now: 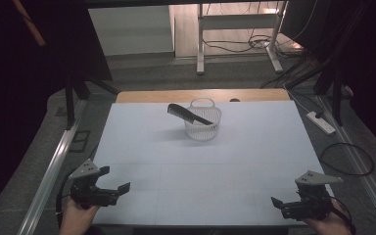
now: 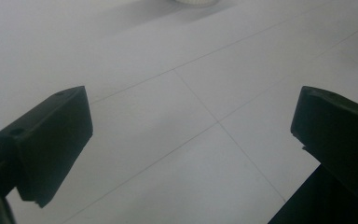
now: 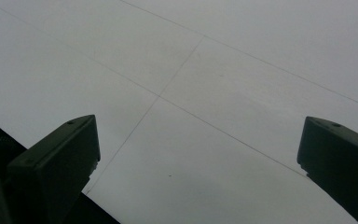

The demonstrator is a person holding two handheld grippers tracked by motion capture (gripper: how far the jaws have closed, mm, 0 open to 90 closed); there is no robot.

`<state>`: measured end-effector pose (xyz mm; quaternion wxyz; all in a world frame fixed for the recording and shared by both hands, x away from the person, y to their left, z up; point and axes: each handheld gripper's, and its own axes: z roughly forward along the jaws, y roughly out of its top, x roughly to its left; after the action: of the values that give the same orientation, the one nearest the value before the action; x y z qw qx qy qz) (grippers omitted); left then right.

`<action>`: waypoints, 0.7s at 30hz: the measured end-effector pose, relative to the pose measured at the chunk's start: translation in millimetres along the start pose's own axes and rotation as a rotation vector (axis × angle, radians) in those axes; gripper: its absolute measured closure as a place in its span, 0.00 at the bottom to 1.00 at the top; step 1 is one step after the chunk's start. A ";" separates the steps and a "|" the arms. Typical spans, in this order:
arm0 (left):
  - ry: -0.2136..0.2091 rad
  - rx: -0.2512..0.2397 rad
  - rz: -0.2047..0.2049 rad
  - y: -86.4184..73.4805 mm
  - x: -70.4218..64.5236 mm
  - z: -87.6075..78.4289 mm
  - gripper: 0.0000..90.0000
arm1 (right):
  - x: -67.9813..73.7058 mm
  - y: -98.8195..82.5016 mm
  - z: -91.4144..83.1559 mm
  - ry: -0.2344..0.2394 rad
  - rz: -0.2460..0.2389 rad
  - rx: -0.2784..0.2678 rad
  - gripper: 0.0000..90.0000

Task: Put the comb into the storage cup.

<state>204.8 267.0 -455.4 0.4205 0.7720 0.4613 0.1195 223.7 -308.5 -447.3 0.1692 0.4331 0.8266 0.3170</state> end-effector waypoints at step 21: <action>0.032 0.073 0.000 -12.2 -3.1 -3.5 0.00 | 0.0 0.0 0.0 -0.003 0.001 0.000 0.00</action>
<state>193.6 269.0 -461.8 0.3848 0.7849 0.4719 0.1148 223.6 -308.5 -447.3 0.1702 0.4338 0.8263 0.3165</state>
